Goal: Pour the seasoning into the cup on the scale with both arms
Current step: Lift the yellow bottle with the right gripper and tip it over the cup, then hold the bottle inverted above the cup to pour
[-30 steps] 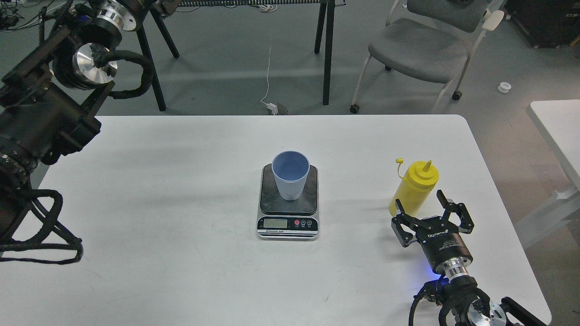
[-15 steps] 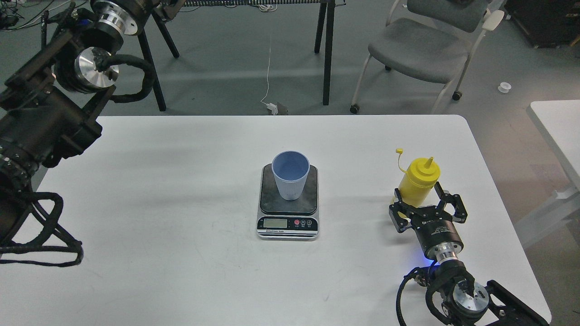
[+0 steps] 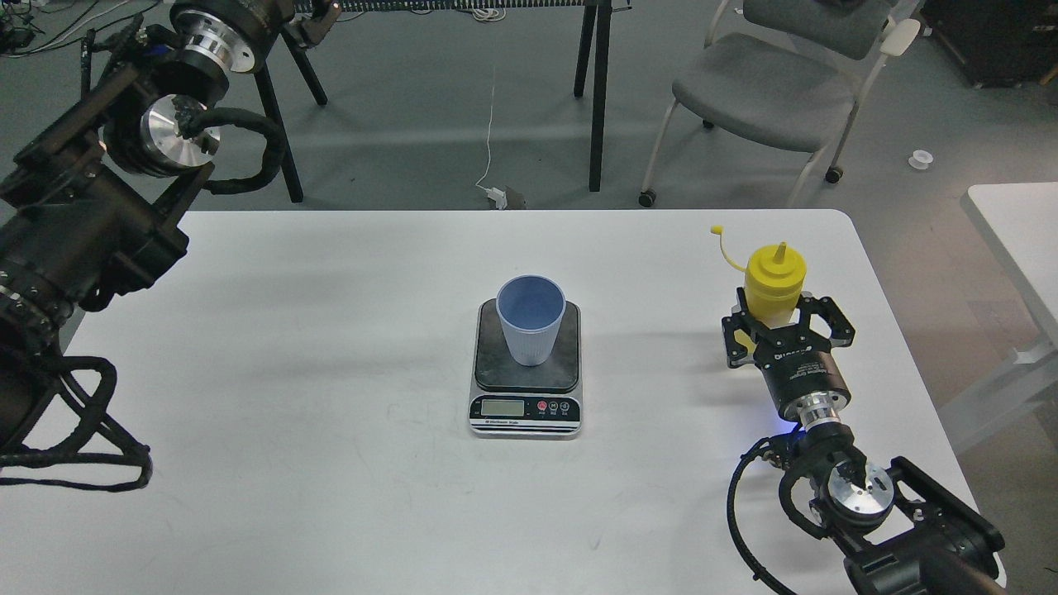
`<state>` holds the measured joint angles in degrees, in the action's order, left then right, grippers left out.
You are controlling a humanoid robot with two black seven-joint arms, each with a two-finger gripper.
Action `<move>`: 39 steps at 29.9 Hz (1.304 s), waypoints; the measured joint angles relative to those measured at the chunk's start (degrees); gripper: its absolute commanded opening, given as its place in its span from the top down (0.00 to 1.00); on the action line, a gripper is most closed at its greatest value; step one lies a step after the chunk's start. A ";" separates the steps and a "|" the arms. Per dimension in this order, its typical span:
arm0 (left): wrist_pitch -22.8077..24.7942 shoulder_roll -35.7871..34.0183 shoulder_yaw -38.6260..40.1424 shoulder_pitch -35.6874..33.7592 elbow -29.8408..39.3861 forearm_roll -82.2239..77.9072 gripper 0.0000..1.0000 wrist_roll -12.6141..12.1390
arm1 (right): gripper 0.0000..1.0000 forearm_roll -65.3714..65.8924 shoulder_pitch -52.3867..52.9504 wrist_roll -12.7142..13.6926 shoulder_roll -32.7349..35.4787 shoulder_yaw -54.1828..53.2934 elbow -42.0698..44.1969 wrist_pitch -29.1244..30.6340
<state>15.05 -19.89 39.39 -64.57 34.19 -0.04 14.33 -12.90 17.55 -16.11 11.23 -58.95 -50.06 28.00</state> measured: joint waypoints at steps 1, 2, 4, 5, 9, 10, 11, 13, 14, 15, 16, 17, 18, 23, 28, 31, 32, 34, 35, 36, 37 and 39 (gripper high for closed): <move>0.13 -0.37 0.21 0.16 0.02 0.16 0.00 0.01 | 0.59 2.26 1.27 -0.56 1.03 -0.20 -0.16 0.00; 0.46 -0.78 0.47 0.69 0.02 0.28 0.00 0.05 | 0.59 5.19 2.82 -1.21 2.05 -0.32 -0.44 0.00; 1.85 -1.19 1.26 2.13 0.01 0.54 0.00 0.08 | 0.60 11.03 5.99 -1.96 3.86 -0.40 -1.33 0.00; 2.94 -1.28 2.08 3.00 -0.01 0.85 0.00 0.14 | 0.59 14.55 7.89 -2.19 4.80 -0.43 -2.01 0.00; 5.47 -1.35 5.79 6.43 -0.06 2.72 0.00 0.16 | 0.60 30.34 13.61 -2.40 6.17 -0.31 -4.81 0.00; 5.83 -1.35 6.41 7.07 -0.06 3.01 0.00 0.14 | 0.60 35.13 14.75 -2.41 6.19 -0.17 -5.68 0.00; 6.29 -1.35 6.83 7.56 -0.06 3.17 0.00 0.12 | 0.60 39.52 15.61 -2.41 6.18 -0.06 -6.50 0.00; 8.33 -1.35 7.88 9.26 -0.04 3.57 0.00 0.12 | 0.60 51.00 17.26 -2.43 6.06 0.14 -8.59 -0.30; 9.39 -1.38 8.51 10.24 -0.02 3.88 0.00 0.12 | 0.60 56.18 17.76 -2.43 6.04 0.20 -9.53 -0.84; 10.60 -1.44 9.36 11.38 0.02 4.25 0.00 0.12 | 0.60 62.15 18.23 -2.43 5.99 0.23 -10.51 -1.58; 11.56 -1.54 10.24 12.46 0.07 4.59 0.00 0.12 | 0.60 67.83 18.68 -2.43 5.94 0.24 -11.38 -2.31; 12.11 -1.55 10.85 13.29 0.10 4.78 0.00 0.06 | 0.60 72.42 19.18 -2.43 5.87 0.28 -12.05 -2.88; 12.52 -1.56 11.38 14.16 0.17 4.92 0.00 0.00 | 0.60 77.49 19.87 -2.43 5.75 0.55 -12.78 -3.53; 12.93 -1.64 12.02 17.99 3.32 5.05 0.00 -0.04 | 0.60 93.49 23.68 -2.45 5.01 6.27 -15.19 -8.55; 12.97 -2.21 12.20 20.37 8.18 5.05 0.00 -0.04 | 0.60 103.46 28.09 -3.64 4.65 16.37 -15.73 -15.33; 12.97 -2.21 12.21 20.60 8.48 5.05 0.00 -0.04 | 0.60 110.50 30.13 -4.02 3.28 20.98 -14.89 -19.07; 12.97 -2.21 12.21 20.65 8.51 5.05 0.00 -0.05 | 0.60 113.05 30.66 -4.10 2.66 22.05 -14.37 -20.03; 12.97 -2.29 12.21 20.76 8.51 5.05 0.00 -0.07 | 0.60 117.37 31.35 -4.12 1.64 23.36 -13.13 -21.49; 12.97 -2.33 12.21 20.87 8.52 5.05 0.00 -0.08 | 0.60 119.24 31.60 -4.12 1.25 23.71 -12.46 -22.18; 12.97 -2.42 12.21 21.03 8.52 5.05 0.00 -0.08 | 0.60 121.34 31.79 -4.12 0.82 23.95 -11.62 -23.06; 12.97 -2.46 12.21 21.15 8.52 5.05 0.00 -0.08 | 0.60 123.68 31.91 -4.12 0.33 24.11 -10.67 -24.06; 12.96 -2.49 12.21 21.33 8.53 5.05 0.00 -0.05 | 0.60 127.69 31.97 -4.25 -0.57 24.51 -8.83 -25.93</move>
<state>28.01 -22.37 51.60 -43.24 42.72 5.01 14.28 114.80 49.52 -20.36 10.66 -34.44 -58.89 2.07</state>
